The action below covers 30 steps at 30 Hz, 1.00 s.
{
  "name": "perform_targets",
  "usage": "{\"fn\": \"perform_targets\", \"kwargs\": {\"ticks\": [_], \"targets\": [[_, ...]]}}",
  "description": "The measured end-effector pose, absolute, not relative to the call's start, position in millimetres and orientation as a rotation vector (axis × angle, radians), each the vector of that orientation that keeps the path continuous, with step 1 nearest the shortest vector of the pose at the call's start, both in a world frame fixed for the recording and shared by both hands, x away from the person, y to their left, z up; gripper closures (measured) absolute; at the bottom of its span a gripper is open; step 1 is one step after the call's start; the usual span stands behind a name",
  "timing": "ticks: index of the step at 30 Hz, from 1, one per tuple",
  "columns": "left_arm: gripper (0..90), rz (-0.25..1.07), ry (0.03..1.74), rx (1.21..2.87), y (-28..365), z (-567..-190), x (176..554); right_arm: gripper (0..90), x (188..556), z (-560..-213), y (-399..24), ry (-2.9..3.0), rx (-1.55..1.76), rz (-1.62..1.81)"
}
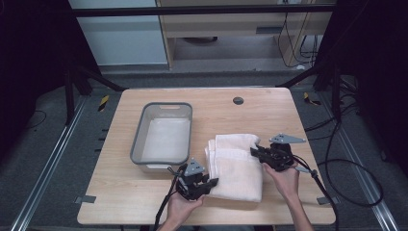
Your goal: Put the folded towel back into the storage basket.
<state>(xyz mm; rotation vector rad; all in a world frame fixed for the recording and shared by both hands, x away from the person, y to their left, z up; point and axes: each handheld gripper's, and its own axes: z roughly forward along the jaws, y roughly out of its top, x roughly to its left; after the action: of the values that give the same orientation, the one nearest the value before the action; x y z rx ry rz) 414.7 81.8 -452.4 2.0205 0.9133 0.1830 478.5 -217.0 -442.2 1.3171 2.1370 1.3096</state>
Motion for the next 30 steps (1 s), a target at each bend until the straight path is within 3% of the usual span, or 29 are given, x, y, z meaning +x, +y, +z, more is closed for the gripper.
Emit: {"fn": "perform_targets", "kwargs": {"ticks": [30], "targets": [[71.6,0.26,0.87,1.985,87.6,-422.2,407.4,75.2,470.8,-409.7,-212.8,2.073,1.232,1.363]]}}
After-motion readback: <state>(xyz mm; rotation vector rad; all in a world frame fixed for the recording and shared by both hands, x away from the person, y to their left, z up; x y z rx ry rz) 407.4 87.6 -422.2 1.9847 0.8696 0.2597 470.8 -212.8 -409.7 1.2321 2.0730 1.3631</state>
